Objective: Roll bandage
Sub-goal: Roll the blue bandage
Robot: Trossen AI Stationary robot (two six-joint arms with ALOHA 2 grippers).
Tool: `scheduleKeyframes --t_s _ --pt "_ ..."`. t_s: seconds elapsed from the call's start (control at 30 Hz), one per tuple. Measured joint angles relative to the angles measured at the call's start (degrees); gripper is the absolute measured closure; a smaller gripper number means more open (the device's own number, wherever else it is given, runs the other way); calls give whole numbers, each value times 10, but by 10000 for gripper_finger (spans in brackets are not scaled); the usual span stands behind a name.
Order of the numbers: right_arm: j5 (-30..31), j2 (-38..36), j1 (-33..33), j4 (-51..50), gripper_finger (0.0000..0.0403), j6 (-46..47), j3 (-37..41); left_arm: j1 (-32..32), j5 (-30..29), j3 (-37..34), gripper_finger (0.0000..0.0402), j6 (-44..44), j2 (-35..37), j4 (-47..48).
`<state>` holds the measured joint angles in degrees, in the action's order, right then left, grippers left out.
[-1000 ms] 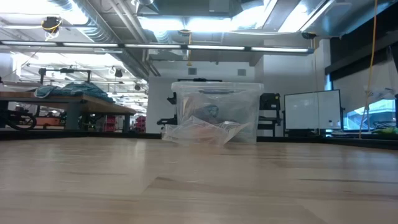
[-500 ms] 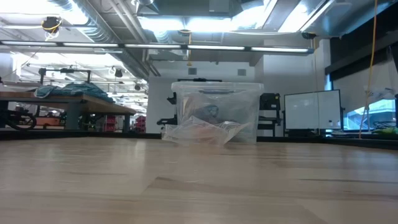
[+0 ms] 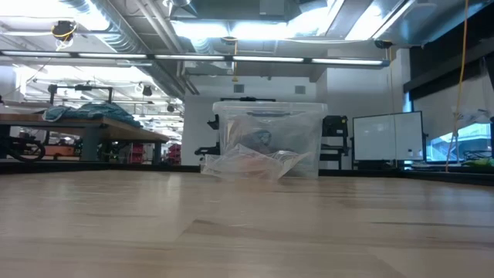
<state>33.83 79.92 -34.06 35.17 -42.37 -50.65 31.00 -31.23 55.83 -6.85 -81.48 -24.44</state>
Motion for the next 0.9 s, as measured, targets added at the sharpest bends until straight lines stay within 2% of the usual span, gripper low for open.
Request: scheduleKeyframes --t_s 0.23,0.5,0.6,0.9 --pt "-6 0 0 10 372 19 0 0 -2 0 387 0 0 7" --pt "-9 0 0 15 272 84 0 0 -2 0 387 -1 0 14" --pt "-9 0 0 15 245 108 0 0 -2 0 387 -2 0 15" --pt "-21 0 0 8 228 263 0 0 -1 -1 387 -1 -1 15"
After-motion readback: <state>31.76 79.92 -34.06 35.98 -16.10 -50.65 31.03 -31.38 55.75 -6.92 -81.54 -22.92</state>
